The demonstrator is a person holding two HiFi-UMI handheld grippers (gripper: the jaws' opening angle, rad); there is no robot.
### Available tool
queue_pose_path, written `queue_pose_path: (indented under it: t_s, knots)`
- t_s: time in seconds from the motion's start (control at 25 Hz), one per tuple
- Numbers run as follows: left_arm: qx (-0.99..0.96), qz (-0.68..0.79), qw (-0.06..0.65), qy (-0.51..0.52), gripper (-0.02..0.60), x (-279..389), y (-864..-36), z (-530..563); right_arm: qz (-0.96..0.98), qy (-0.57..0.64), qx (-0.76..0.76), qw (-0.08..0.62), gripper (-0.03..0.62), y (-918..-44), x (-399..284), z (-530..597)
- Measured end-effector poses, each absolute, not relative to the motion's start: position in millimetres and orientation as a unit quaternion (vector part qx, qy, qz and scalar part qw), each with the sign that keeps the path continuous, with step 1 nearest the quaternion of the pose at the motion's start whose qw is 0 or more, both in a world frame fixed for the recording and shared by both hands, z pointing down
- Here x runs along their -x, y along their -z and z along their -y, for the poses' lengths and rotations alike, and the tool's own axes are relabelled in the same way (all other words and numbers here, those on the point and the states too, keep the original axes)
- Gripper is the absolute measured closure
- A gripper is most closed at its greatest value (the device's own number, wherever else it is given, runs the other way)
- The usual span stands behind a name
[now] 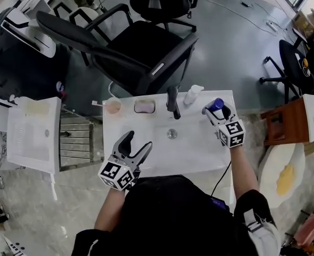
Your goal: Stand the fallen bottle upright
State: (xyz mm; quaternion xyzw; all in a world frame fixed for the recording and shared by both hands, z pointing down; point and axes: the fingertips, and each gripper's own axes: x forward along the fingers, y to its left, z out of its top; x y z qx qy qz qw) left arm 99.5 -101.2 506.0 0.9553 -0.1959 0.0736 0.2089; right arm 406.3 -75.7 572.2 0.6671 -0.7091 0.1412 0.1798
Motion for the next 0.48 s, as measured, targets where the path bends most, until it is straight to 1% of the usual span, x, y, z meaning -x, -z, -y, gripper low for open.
queue_pose_path:
  t_s: [0.12,0.48]
  knots:
    - [-0.952,0.210,0.212,-0.076,0.224,-99.3,-510.4,101.4,0.699,-0.131,-0.676,0.192,0.326,-575.4,-422.9,85.9]
    - [-0.943,0.240,0.215,-0.086,0.224,-96.9,-512.8,100.0,0.683,-0.137,-0.692,0.190,0.326,-588.3,-446.4,109.9]
